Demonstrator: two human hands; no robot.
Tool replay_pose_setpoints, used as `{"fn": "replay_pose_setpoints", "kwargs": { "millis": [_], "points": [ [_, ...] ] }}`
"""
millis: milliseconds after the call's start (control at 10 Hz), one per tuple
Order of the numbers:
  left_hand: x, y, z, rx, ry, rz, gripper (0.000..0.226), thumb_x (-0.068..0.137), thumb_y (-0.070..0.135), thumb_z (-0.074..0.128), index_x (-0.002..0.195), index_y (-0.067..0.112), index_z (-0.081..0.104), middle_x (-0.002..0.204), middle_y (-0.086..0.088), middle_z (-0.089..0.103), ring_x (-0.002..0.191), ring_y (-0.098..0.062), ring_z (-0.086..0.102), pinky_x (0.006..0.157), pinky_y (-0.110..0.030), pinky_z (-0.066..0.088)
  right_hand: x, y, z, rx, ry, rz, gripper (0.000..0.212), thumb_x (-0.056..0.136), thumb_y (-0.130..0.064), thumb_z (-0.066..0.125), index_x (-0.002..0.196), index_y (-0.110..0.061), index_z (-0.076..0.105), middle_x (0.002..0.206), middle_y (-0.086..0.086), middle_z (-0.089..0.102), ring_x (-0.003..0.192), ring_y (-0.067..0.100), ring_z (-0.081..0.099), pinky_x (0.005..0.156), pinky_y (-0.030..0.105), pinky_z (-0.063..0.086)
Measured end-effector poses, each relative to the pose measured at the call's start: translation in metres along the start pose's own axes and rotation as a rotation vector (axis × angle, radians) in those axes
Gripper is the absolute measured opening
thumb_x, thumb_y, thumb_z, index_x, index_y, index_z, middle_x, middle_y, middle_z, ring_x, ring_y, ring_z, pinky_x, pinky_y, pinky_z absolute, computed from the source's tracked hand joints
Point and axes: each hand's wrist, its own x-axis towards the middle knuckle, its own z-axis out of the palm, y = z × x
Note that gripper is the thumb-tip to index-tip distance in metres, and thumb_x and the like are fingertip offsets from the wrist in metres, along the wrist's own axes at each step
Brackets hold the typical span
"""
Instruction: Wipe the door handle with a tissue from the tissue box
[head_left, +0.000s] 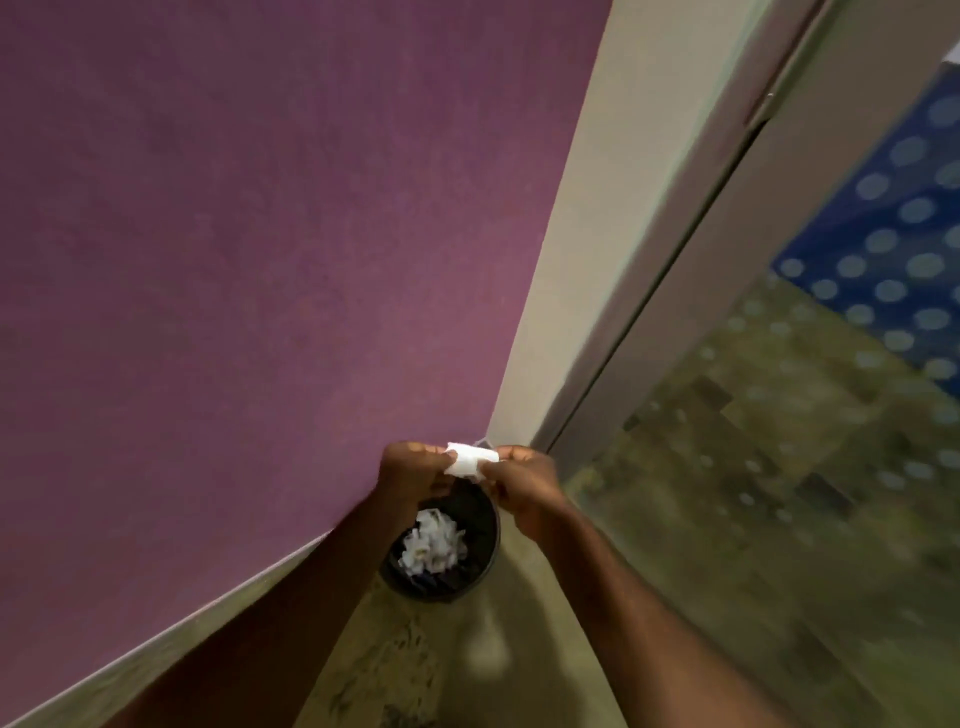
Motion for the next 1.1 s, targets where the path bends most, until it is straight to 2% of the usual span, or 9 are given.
{"fn": "replay_pose_setpoints", "kwargs": {
  "millis": [100,200,400,600,700,800,900,1000,1100],
  "points": [
    [0.042,-0.034,-0.011,0.250,0.139,0.084,0.016,0.078,-0.001,0.068,0.094,-0.004,0.070,0.080,-0.015,0.065,0.073,-0.024,0.063,0.073,-0.037,0.054,0.045,0.036,0.018,-0.124,0.015,-0.017,0.023,0.078,0.008,0.064,0.062,-0.008,0.058,0.067,0.012,0.055,0.061,0.023,0.055,0.055,0.028,0.050],
    [0.082,-0.065,-0.025,0.573,0.213,0.203,0.021,0.084,0.005,0.062,0.103,0.000,0.068,0.105,-0.014,0.068,0.100,-0.027,0.062,0.080,-0.027,0.041,0.088,0.069,0.035,-0.413,0.157,-0.103,0.009,0.074,-0.004,0.071,0.083,-0.005,0.067,0.090,0.016,0.068,0.086,0.028,0.065,0.081,0.039,0.054],
    [0.133,-0.125,-0.059,0.720,0.261,0.307,0.018,0.090,0.009,0.050,0.079,0.010,0.064,0.087,-0.016,0.067,0.088,-0.029,0.062,0.068,-0.023,0.029,0.157,0.124,0.052,-0.692,0.219,-0.202,0.017,0.069,-0.011,0.076,0.085,-0.006,0.073,0.090,0.013,0.074,0.086,0.027,0.068,0.071,0.025,0.045],
    [0.149,-0.158,-0.075,0.700,0.241,0.302,0.017,0.089,0.009,0.056,0.099,0.004,0.069,0.097,-0.014,0.071,0.091,-0.027,0.064,0.072,-0.024,0.038,0.193,0.170,0.059,-0.787,0.151,-0.126,0.012,0.076,-0.006,0.066,0.085,-0.004,0.073,0.093,0.018,0.074,0.091,0.029,0.068,0.070,0.027,0.046],
    [0.152,-0.171,-0.080,0.709,0.220,0.282,0.022,0.091,0.009,0.055,0.107,0.003,0.068,0.106,-0.014,0.071,0.098,-0.027,0.065,0.077,-0.023,0.040,0.188,0.187,0.059,-0.621,0.170,-0.076,0.014,0.078,-0.002,0.068,0.089,-0.007,0.076,0.096,0.014,0.075,0.092,0.024,0.067,0.074,0.024,0.044],
    [0.152,-0.176,-0.079,0.741,0.194,0.240,0.023,0.091,0.010,0.053,0.108,0.003,0.067,0.110,-0.015,0.070,0.101,-0.028,0.064,0.079,-0.026,0.042,0.180,0.193,0.054,-0.474,0.186,-0.039,0.018,0.077,0.010,0.062,0.079,-0.003,0.075,0.084,0.014,0.075,0.077,0.017,0.065,0.072,0.014,0.050],
    [0.151,-0.180,-0.077,0.832,0.162,0.210,0.030,0.095,0.015,0.049,0.119,0.003,0.062,0.122,-0.017,0.064,0.113,-0.030,0.058,0.091,-0.032,0.044,0.177,0.189,0.048,-0.508,0.206,-0.059,0.024,0.075,0.015,0.055,0.079,0.001,0.074,0.086,0.017,0.076,0.073,0.014,0.063,0.057,-0.001,0.039],
    [0.144,-0.176,-0.070,0.944,0.095,0.238,0.040,0.097,0.025,0.046,0.129,0.002,0.054,0.130,-0.018,0.058,0.122,-0.031,0.052,0.100,-0.036,0.041,0.171,0.177,0.044,-0.802,0.084,-0.133,0.025,0.081,0.005,0.055,0.098,-0.001,0.072,0.104,0.015,0.073,0.094,0.021,0.066,0.074,0.009,0.041],
    [0.136,-0.170,-0.061,1.117,0.078,0.464,0.048,0.092,0.027,0.053,0.126,-0.007,0.056,0.128,-0.027,0.058,0.122,-0.043,0.052,0.100,-0.047,0.045,0.162,0.164,0.049,-1.098,-0.019,-0.270,0.038,0.092,-0.017,0.049,0.130,-0.013,0.054,0.135,0.011,0.056,0.124,0.027,0.052,0.103,0.034,0.042]
  ]
}}
